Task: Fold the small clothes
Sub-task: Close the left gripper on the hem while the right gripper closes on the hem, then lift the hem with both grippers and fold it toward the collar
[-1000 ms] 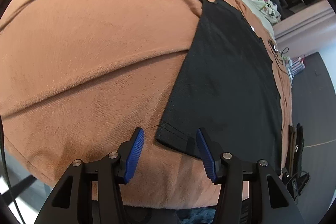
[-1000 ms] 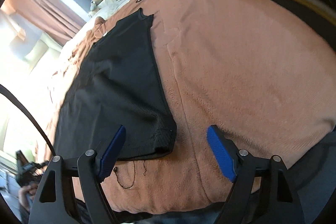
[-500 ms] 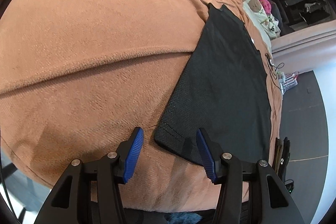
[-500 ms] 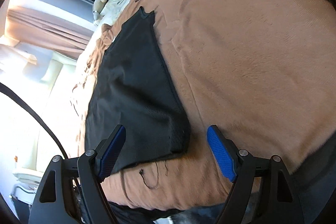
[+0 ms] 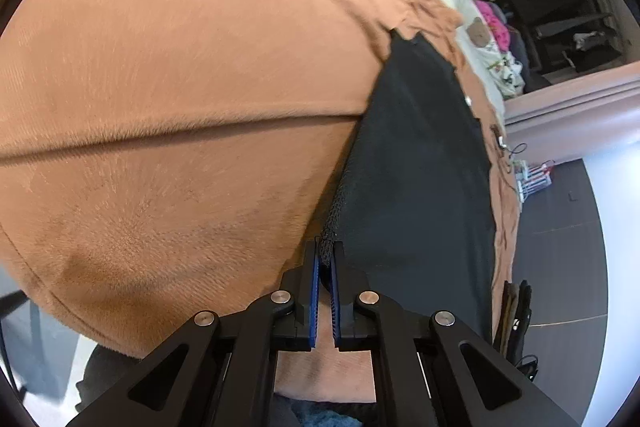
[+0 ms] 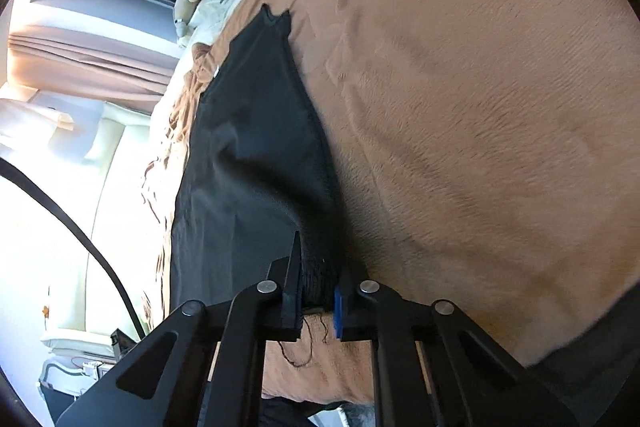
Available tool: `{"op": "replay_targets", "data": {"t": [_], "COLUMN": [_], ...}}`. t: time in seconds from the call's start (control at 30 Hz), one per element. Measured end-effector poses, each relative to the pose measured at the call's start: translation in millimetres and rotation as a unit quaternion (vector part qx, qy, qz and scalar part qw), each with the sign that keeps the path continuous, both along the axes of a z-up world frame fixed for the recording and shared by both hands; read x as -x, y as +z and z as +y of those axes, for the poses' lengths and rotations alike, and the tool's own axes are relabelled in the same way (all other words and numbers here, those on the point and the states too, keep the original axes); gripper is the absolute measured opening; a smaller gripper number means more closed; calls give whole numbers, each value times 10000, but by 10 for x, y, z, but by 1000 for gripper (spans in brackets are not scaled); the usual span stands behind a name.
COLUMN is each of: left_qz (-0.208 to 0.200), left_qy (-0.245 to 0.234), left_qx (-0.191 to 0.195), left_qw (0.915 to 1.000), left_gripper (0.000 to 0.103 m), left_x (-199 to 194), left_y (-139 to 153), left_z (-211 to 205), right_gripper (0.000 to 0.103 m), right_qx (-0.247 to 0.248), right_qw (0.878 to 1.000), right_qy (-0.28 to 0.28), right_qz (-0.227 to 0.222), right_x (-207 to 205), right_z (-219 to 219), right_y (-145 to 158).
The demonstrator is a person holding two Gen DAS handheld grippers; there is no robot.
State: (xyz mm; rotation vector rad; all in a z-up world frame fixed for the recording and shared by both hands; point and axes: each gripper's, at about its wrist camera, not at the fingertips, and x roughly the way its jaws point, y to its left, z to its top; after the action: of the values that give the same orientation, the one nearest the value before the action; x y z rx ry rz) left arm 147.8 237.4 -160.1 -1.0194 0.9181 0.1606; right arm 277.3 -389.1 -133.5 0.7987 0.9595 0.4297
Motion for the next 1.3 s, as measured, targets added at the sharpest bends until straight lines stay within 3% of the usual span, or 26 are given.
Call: {"op": "replay_targets", "data": {"t": [0.63,1.07,1.3], "left_qz": [-1110,-1698,-2034], "left_qy": [245,117,159], "left_qx": [134,14,-5], "left_qw": [9934,9854,9790], "left_gripper": [4,4,4], "left_x": [731,1142,1291], "left_y": [541,881,1020], "left_z": [-25,-269,-320], "right_gripper": [2,2,2], "right_qx": [143,227,226], "right_qw": [9945,9897,9864], "right_qy": [229,255,311], "right_qz": [-1007,-1393,-1596], "right_x": [716,1322,1421], "right_z": [97,-44,12], "right_y": [627,693,783]}}
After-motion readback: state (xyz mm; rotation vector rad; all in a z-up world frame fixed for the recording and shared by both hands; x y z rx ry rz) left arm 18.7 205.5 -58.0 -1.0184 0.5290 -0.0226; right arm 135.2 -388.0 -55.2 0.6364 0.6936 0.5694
